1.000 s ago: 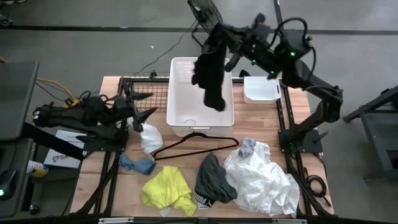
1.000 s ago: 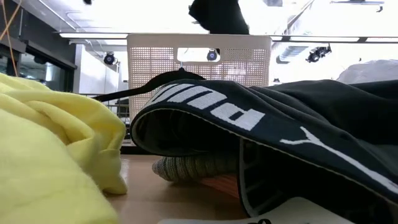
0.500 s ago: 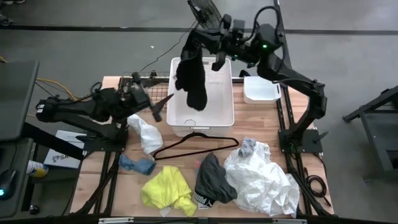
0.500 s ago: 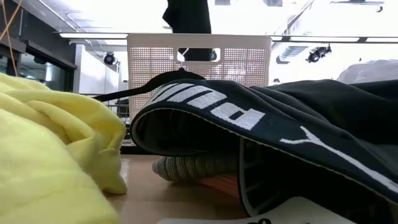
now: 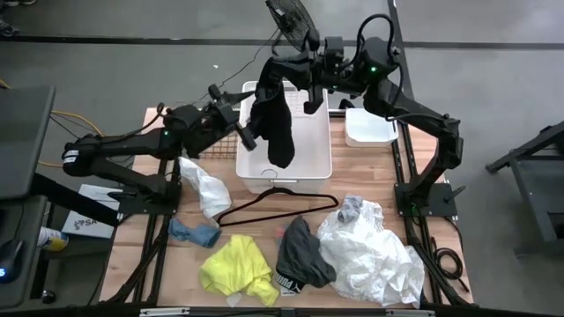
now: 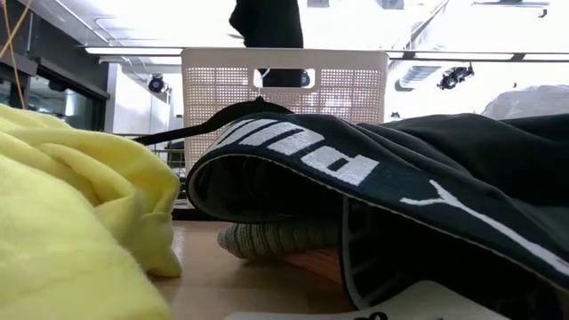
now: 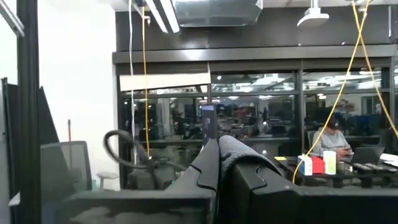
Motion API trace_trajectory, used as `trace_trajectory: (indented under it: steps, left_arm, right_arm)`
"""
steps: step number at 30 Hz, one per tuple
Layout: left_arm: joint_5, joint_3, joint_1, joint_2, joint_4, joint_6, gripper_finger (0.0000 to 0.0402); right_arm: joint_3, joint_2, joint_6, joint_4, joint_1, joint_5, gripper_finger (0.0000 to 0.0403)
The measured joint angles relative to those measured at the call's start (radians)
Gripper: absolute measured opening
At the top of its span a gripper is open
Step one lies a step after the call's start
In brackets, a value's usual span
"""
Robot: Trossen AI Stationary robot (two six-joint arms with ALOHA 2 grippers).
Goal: Pick & Place Cloths
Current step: Put the black underwear into the wire basket
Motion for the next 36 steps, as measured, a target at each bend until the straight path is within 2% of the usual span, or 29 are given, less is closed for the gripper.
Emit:
trace_trajectory:
  steps: [5,9,12,17,18,25,32,36]
  left_arm:
    - [0.135,0.000,0.065,0.005,-0.033,-0.112,0.0269]
    - [0.286,0.000,0.110,0.004,-0.030,-0.217,0.0235]
    - [0.343,0.000,0.134,0.004,-0.032,-0.276,0.0179]
    - [0.390,0.000,0.151,0.003,-0.038,-0.303,0.0035]
    - [0.397,0.000,0.151,0.003,-0.037,-0.305,0.0019]
    - [0.398,-0.001,0.150,-0.012,-0.030,-0.310,0.0005]
    - [0.382,-0.001,0.150,-0.085,-0.033,-0.305,0.0003]
    - [0.381,-0.001,0.150,-0.123,-0.070,-0.303,0.0002]
  right_arm:
    - [0.000,0.000,-0.001,-0.015,0.000,-0.001,0.0003]
    - [0.000,0.000,-0.002,-0.017,0.000,-0.002,0.0003]
    - [0.000,0.000,-0.002,-0.028,0.000,-0.002,0.0003]
    - [0.000,0.000,-0.002,-0.043,0.000,-0.002,0.0003]
    - [0.000,0.000,-0.002,-0.044,0.000,-0.001,0.0003]
    - [0.000,0.000,-0.002,-0.050,0.000,0.005,0.0003]
    - [0.000,0.000,-0.009,-0.064,-0.001,0.029,0.0003]
    - [0.000,0.000,-0.010,-0.071,-0.009,0.019,0.0030]
